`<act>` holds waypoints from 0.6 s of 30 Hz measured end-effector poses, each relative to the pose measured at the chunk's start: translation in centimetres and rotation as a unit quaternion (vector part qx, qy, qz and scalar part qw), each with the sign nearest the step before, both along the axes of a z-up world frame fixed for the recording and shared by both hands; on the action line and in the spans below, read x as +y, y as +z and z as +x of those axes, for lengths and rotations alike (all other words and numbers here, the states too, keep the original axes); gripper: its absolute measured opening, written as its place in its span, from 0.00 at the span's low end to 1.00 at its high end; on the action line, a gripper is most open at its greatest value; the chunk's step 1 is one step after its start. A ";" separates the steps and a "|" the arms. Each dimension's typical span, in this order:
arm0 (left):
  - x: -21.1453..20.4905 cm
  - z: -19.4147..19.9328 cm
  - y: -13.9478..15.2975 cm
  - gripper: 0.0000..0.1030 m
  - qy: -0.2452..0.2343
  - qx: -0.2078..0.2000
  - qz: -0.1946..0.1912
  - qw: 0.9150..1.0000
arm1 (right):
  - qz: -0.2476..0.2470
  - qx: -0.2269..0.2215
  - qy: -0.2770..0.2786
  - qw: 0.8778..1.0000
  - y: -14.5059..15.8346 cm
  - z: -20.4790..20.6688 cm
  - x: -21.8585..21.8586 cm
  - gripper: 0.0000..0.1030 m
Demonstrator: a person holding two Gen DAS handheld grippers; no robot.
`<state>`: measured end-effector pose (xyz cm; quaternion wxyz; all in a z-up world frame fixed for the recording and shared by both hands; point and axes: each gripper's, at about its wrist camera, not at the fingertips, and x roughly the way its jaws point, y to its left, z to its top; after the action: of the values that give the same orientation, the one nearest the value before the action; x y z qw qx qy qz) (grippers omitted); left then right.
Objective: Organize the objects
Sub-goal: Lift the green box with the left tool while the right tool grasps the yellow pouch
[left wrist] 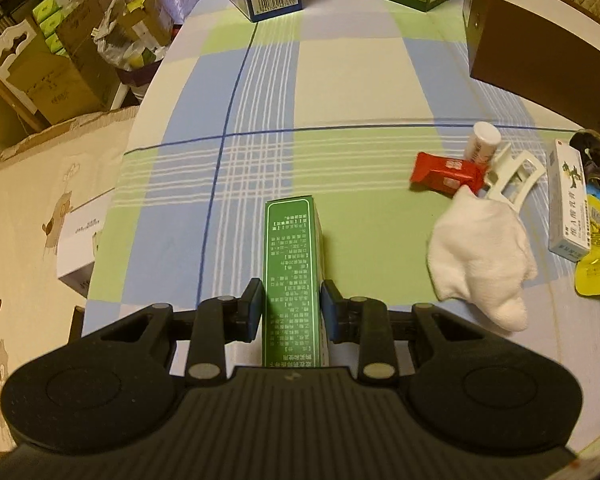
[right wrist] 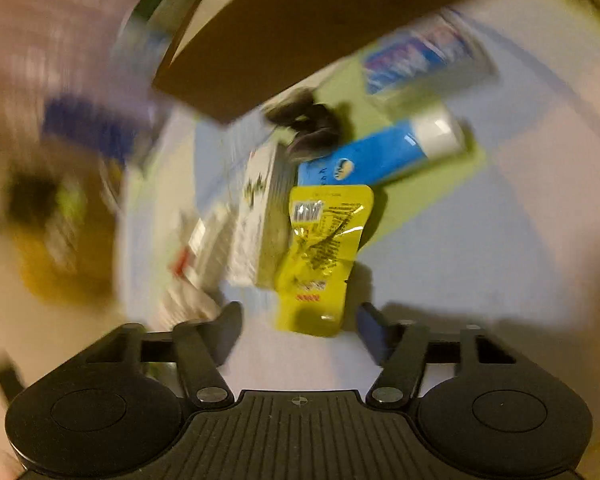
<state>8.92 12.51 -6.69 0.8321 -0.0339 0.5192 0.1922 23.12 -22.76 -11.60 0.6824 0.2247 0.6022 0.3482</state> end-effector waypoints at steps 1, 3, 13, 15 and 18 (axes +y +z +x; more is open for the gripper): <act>0.2 0.1 0.0 0.26 -0.001 -0.001 0.000 1.000 | 0.017 0.022 -0.026 0.999 -0.7 0.2 -0.4 0.52; 0.6 0.3 0.0 0.26 -0.004 -0.001 -0.001 1.000 | 0.051 0.053 -0.067 0.995 -1.9 0.5 -0.9 0.51; 1.3 0.5 -0.3 0.27 -0.019 -0.006 -0.007 1.000 | 0.086 0.102 -0.143 0.981 -4.9 1.8 0.6 0.18; 1.3 0.4 -0.3 0.26 -0.021 -0.006 -0.012 1.000 | 0.074 0.101 -0.143 0.982 -4.7 2.0 0.8 0.17; 1.3 0.4 -0.5 0.26 -0.024 -0.005 -0.017 1.000 | 0.051 0.074 -0.131 0.987 -3.6 2.1 1.3 0.17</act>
<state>9.34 13.76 -7.22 0.8384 -0.0366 0.5186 0.1637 25.23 -21.50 -15.24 0.6628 0.3615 0.5981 0.2689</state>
